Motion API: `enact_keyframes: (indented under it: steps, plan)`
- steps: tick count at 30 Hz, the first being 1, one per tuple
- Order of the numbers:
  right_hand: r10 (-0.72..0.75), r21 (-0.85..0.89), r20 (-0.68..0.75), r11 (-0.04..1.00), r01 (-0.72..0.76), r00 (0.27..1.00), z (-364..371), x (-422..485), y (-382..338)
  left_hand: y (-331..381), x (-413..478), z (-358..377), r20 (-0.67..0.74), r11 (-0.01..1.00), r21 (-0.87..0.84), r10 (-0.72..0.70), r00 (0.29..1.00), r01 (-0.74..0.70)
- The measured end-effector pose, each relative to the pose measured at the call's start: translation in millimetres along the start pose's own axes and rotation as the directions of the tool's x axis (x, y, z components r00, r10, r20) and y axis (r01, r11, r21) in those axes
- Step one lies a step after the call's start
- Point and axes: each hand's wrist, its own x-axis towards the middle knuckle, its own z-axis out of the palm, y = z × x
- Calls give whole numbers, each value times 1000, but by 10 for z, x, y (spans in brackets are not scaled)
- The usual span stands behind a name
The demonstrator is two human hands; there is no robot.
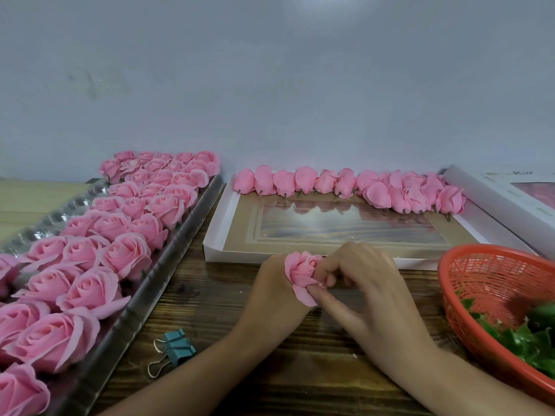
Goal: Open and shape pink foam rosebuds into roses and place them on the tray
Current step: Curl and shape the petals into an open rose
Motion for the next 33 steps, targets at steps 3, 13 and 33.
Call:
enact_keyframes:
  steps: [3,13,33]
  plan:
    - [-118,-37,1,992,118,993,4,1,1,-96,20,35,-87,992,1,-126,988,127]
    - [-321,-210,54,922,325,945,-17,15,-11,-84,6,9,2,992,-46,-119,993,119]
    - [-150,221,79,967,129,986,5,-10,-15,96,-48,-142,-174,956,-294,-74,982,20]
